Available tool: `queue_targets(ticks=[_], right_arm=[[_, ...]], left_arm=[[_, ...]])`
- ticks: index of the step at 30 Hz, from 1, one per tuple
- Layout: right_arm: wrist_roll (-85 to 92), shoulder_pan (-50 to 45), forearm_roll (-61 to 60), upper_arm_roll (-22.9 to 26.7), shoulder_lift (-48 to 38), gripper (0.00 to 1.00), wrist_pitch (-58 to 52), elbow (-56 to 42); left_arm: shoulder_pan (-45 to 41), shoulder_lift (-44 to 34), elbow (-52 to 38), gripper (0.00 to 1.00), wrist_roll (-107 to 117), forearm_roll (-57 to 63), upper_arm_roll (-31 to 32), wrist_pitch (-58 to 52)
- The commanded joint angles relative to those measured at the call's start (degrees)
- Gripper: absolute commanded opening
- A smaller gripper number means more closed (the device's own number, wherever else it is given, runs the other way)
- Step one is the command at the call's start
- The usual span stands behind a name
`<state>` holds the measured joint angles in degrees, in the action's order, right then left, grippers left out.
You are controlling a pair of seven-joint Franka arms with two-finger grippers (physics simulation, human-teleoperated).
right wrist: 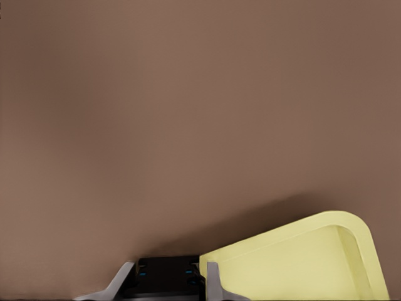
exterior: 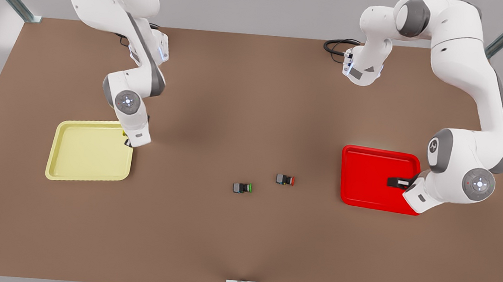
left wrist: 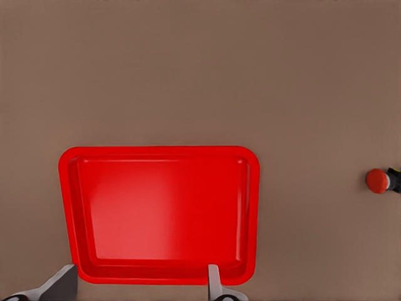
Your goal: Place the switches on the corresponding trays according to their colors
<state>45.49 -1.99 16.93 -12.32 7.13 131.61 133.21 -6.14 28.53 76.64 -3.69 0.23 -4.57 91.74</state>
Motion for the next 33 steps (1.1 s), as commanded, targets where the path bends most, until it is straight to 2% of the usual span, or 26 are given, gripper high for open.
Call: queue_targets(ticks=[1, 5, 8, 9, 12, 15, 18, 19, 20, 21, 23, 28, 30, 32, 33], right_arm=[[0.3, 0.14, 0.3, 0.2, -0.19, 0.53, 0.05, 0.21], [6.63, 1.11, 0.21, 6.08, -1.07, 0.53, 0.05, 2.4], [11.37, 4.28, 0.04, 9.33, -0.89, 0.54, 0.76, 4.16], [12.08, 4.54, -0.49, 10.57, -0.81, 0.54, 0.76, 5.57], [13.31, 6.29, -1.28, 10.74, -0.81, 0.54, 0.93, 7.24], [18.31, 6.82, -1.37, 12.76, -0.1, 0.55, 4.27, 7.6], [22.97, 6.82, -1.37, 14.26, 2.35, 0.56, 7.26, 4.35], [23.33, 6.82, -1.37, 15.05, 3.5, 0.6, 7.79, 4.17], [23.24, 6.91, -1.37, 15.05, 3.68, 0.77, 7.79, 4.25], [23.24, 6.91, -1.46, 15.05, 3.76, 0.86, 7.79, 4.25], [23.24, 7.62, -1.46, 15.05, 4.2, 0.99, 7.79, 4.17], [23.59, 7.79, -1.46, 15.14, 1.92, 1.0, 7.61, 3.9], [23.24, 5.25, -7.08, 15.14, -1.95, 1.0, 7.08, 2.76], [20.7, 1.91, -11.47, 15.14, -2.83, 1.0, -2.04, -5.23], [15.0, 0.5, -11.48, 15.05, -4.93, 1.0, -3.55, -6.03]], left_arm=[[-0.01, 0.12, 0.0, 1.0, 0.0, -0.23, 0.09, 0.02], [-0.89, 0.12, 0.0, 1.0, 1.83, -1.72, 0.35, 1.33], [-9.68, 2.23, 0.17, 1.0, 26.69, -5.06, 0.35, 6.07], [-15.48, 3.46, 0.17, 1.0, 43.13, -5.24, 0.35, 8.98], [-22.86, 6.8, 0.17, 1.0, 70.3, -10.86, 0.35, 19.43], [-28.84, 9.52, 0.0, 1.0, 88.15, -10.78, 0.35, 23.57], [-31.04, 11.37, 0.61, 1.0, 91.31, -10.6, 0.27, 24.79], [-32.7, 11.81, 2.72, 1.0, 94.39, -10.6, 0.27, 29.45], [-33.67, 12.77, 3.07, 1.0, 96.76, -10.52, 0.27, 31.74], [-34.2, 13.65, 3.25, 1.0, 98.96, -10.6, 0.27, 33.41], [-35.96, 13.74, 8.17, 1.0, 103.71, -10.6, 0.09, 40.88], [-38.25, 14.27, 13.53, 1.0, 108.11, -10.43, -1.23, 48.09], [-39.13, 15.06, 13.45, 1.0, 108.02, -10.43, -1.23, 48.09], [-39.13, 15.06, 13.45, 1.0, 107.93, -10.34, -1.32, 47.92], [-39.13, 15.06, 13.45, 1.0, 107.75, -10.25, -1.32, 47.83]])
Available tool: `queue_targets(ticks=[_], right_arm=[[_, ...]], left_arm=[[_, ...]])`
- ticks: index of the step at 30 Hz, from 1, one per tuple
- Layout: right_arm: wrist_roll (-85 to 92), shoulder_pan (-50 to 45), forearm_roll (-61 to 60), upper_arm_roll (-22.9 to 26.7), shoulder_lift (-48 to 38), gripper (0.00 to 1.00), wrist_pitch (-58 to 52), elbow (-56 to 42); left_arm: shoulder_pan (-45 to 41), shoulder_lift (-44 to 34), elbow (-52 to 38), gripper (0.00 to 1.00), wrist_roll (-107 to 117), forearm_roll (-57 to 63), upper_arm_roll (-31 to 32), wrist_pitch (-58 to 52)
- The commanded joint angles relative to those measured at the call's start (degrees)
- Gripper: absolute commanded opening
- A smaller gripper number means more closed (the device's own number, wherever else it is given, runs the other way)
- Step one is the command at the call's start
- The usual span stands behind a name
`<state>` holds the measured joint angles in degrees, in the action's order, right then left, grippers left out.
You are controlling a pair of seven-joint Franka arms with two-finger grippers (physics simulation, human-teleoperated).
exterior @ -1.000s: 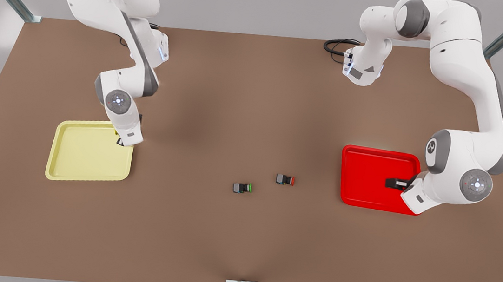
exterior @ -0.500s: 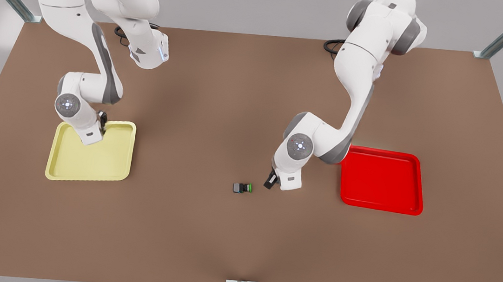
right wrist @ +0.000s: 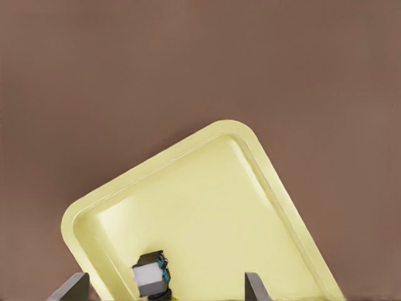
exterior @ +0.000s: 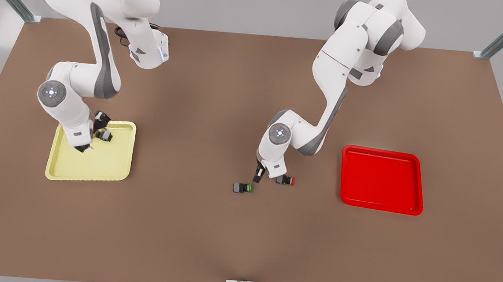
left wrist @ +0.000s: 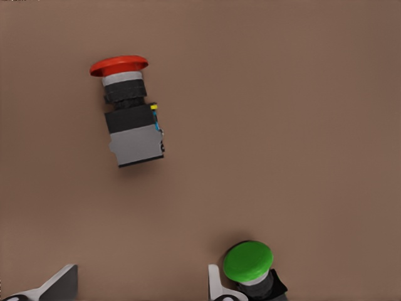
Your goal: Place the switches on the corresponding trays according to their colors
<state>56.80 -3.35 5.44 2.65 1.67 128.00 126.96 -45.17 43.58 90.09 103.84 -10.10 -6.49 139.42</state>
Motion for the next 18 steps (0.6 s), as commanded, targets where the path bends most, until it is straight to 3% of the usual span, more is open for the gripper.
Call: queue_targets(ticks=[1, 4, 7, 9, 11, 18], right_arm=[[-1.85, 0.98, 0.01, -0.01, -0.09, 1.0, -0.64, -0.74], [-18.82, -0.69, -2.19, -0.1, 0.09, 1.0, -13.91, -13.23], [-42.64, -1.48, -2.19, -0.27, -3.78, 1.0, -21.2, -17.97], [-46.6, -0.95, -2.19, -0.01, 5.79, 1.0, -34.56, -39.58], [-48.44, 5.98, -3.5, -4.84, 6.86, 1.0, -34.83, -41.53], [-49.59, 5.2, -3.59, -4.76, 6.24, 1.0, -39.14, -41.88]], left_arm=[[-0.01, 0.01, 0.0, 1.0, -0.22, 0.08, -0.19, -0.2], [-0.01, 0.71, 0.09, 1.0, -3.56, 0.35, -2.82, -1.52], [-0.01, 1.33, 0.09, 1.0, -4.88, 0.35, -4.58, -3.19], [-0.1, 1.24, 0.09, 1.0, -4.88, 0.35, -4.85, -5.91], [-0.1, 1.33, 0.09, 1.0, -4.88, 0.35, -5.2, -7.14], [-0.01, 2.12, -0.26, 1.0, -0.31, 0.08, -5.29, -6.27]])
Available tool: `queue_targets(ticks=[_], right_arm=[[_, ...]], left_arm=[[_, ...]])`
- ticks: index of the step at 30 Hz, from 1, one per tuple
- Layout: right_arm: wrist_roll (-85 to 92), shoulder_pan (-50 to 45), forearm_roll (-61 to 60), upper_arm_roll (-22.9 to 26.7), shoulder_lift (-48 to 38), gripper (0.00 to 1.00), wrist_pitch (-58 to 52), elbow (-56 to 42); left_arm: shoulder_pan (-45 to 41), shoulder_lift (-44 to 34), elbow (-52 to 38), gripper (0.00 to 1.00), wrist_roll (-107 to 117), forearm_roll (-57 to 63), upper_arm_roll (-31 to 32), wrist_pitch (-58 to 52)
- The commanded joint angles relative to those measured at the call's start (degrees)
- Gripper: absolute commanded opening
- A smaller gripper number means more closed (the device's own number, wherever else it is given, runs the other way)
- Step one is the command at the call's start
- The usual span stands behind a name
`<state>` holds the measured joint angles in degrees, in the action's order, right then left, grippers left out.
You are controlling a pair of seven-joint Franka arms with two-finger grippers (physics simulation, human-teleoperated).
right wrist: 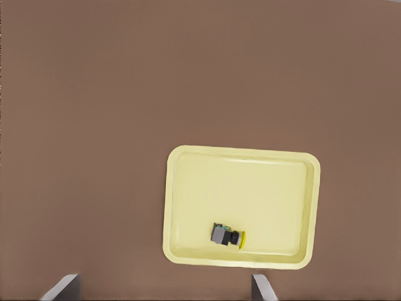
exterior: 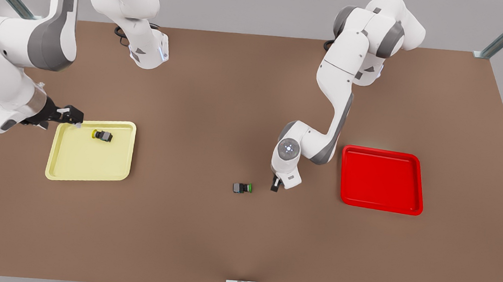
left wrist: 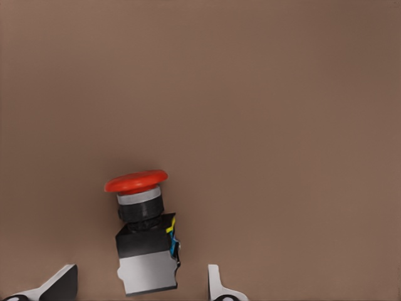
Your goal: Place the switches on the corresponding trays according to their colors
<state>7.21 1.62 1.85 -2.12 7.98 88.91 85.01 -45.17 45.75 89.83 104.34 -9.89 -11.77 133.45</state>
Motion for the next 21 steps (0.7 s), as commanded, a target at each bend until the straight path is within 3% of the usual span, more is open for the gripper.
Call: queue_targets(ticks=[1, 10, 12, 14, 16, 21], right_arm=[[0.0, 0.4, -0.01, 0.01, 0.02, 1.0, 0.04, -0.02], [-2.02, 1.02, 1.22, 0.44, 4.5, 1.0, 2.5, -3.1], [-2.02, 1.1, 1.31, 0.45, 4.5, 1.0, 2.41, -3.1], [-1.67, 1.54, 1.22, 0.53, 4.5, 1.0, 2.41, -3.1], [-1.49, 1.81, 1.31, 0.53, 4.41, 1.0, 2.23, -3.19], [-1.41, 2.42, 1.22, 0.53, 4.23, 1.0, 1.62, -3.27]], left_arm=[[0.0, 0.04, 0.0, 1.0, 0.25, -0.13, -0.01, 0.14], [0.7, 1.09, -0.35, 0.98, 0.34, 0.13, -0.97, 0.93], [0.7, 1.09, -0.26, 0.72, 0.34, 0.13, -0.97, 0.76], [0.7, 1.18, -0.26, 0.56, 0.34, 0.13, -0.97, 0.85], [0.7, 1.27, -0.35, 0.51, 0.34, 0.13, -1.24, 0.76], [0.7, 1.36, -0.35, 0.49, 0.34, 0.13, -1.24, 0.85]])
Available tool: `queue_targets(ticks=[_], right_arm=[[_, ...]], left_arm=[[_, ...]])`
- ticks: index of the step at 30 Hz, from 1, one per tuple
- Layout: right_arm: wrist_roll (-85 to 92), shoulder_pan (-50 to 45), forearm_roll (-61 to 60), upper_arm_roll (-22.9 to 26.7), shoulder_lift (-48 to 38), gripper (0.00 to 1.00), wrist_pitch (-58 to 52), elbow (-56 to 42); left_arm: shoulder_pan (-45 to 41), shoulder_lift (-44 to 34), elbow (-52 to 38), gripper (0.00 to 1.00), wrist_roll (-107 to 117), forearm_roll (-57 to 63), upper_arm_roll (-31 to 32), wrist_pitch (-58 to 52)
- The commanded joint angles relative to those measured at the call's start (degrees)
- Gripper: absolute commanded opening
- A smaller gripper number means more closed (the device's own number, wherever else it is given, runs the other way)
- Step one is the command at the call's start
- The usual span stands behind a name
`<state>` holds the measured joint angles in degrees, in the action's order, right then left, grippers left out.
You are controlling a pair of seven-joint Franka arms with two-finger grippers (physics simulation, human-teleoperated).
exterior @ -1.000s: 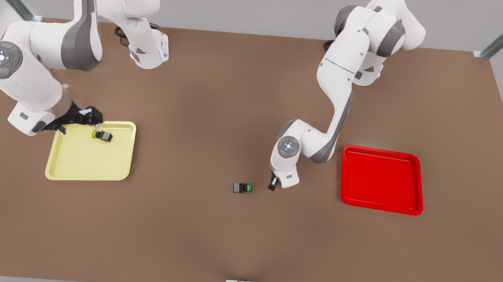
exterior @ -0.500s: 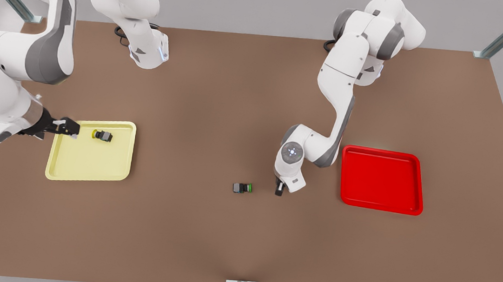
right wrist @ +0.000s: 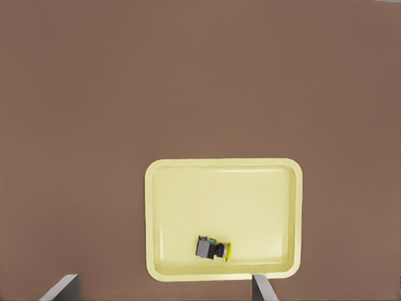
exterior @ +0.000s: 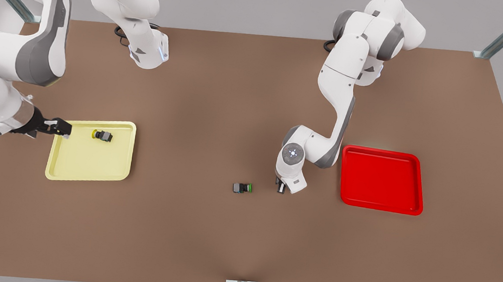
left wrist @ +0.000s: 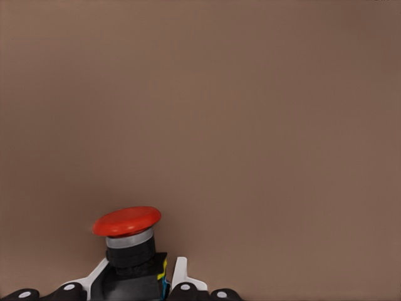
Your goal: Place the switches on the corresponding trays according to their colors
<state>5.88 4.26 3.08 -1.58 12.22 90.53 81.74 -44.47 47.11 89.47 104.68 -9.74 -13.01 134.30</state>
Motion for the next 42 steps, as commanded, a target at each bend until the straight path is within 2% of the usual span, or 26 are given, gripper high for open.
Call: queue_targets(ticks=[1, 13, 17, 22, 26, 29, 34, 39, 42], right_arm=[[0.01, -0.13, 0.0, 0.0, 0.0, 1.0, -0.09, -0.09], [0.01, 0.14, 0.0, 0.0, -0.18, 1.0, 0.0, -0.09], [0.01, 0.14, 0.09, 0.0, -0.09, 1.0, 0.0, -0.18], [0.54, 0.4, 0.0, 0.0, -0.01, 1.0, 0.0, -0.62], [0.54, 0.4, 0.0, 0.0, 0.08, 1.0, 0.0, -0.97], [0.54, 0.4, 0.0, 0.0, 0.08, 1.0, 0.0, -0.97], [0.45, 0.31, -0.09, 0.0, 0.08, 1.0, 0.0, -0.97], [0.45, 0.31, 0.0, 0.0, 0.17, 1.0, 0.0, -0.97], [0.45, 0.31, 0.0, 0.0, 0.17, 1.0, 0.0, -0.97]], left_arm=[[0.0, 0.0, 0.0, 0.48, 0.0, -0.02, 0.0, 0.0], [0.0, -0.62, -0.09, 0.48, -0.09, -0.02, -0.18, -0.62], [0.0, -1.94, -1.93, 0.53, -0.53, 0.25, -0.97, -5.18], [0.18, -3.08, -3.96, 0.52, -3.68, -0.19, -7.46, -8.35], [6.41, -3.69, -4.22, 0.52, -18.98, -0.46, -10.55, -12.13], [10.28, -4.22, -3.25, 0.51, -29.52, -0.72, -10.63, -13.89], [10.81, -13.0, 9.74, 0.51, -42.79, -1.16, -15.11, -13.19], [10.63, -20.22, 25.13, 0.51, -47.72, -1.42, -17.14, -4.14], [10.63, -21.54, 30.84, 0.52, -48.52, -1.42, -17.05, 0.26]])
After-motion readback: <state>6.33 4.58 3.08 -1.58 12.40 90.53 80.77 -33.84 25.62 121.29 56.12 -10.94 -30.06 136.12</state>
